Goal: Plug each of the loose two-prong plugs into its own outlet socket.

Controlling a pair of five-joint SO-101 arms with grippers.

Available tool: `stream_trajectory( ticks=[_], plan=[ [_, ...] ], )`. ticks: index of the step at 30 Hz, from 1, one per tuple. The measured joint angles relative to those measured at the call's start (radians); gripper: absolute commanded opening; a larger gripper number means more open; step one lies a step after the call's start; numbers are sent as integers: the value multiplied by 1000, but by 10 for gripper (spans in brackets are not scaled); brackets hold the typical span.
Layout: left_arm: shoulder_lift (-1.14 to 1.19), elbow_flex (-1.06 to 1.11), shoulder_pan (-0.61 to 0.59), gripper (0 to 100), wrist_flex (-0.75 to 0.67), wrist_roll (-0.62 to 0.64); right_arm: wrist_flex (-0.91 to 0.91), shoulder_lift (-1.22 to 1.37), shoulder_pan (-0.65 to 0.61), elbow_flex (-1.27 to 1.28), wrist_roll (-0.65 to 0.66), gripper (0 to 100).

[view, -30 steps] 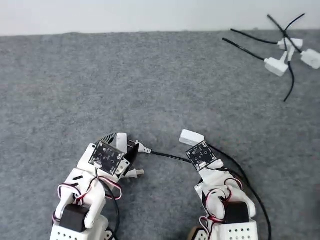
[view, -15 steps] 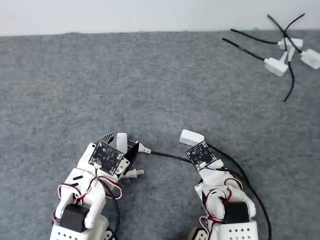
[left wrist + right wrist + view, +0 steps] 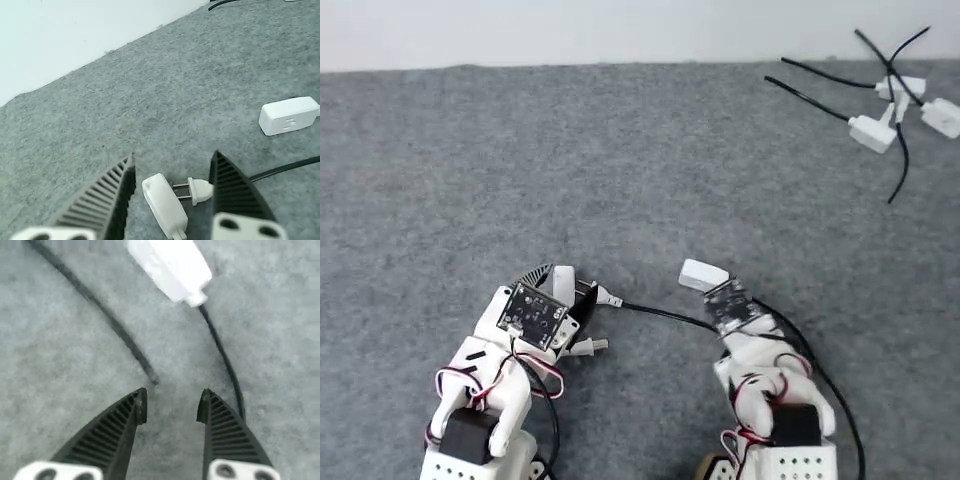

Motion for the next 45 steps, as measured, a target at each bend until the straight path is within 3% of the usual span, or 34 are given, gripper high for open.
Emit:
stream_trajectory(
  ticks=[8, 13, 18, 25, 36, 45],
  plan=[
    [0, -3, 0, 239, 15, 0, 46, -6, 169, -384, 0, 180],
    [0, -35, -21, 239, 75, 2, 133, 133, 147, -601, 0, 180],
    [0, -68, -143, 239, 75, 41, 143, 431, 135, -755, 0, 180],
    [0, -94, -276, 239, 69, 52, 144, 842, 14, -825, 0, 180],
    [25, -224, -374, 239, 75, 52, 144, 848, -184, -864, -34, 180],
    [528, -402, -376, 239, 35, 54, 137, 862, -316, -864, 34, 221]
  ],
)
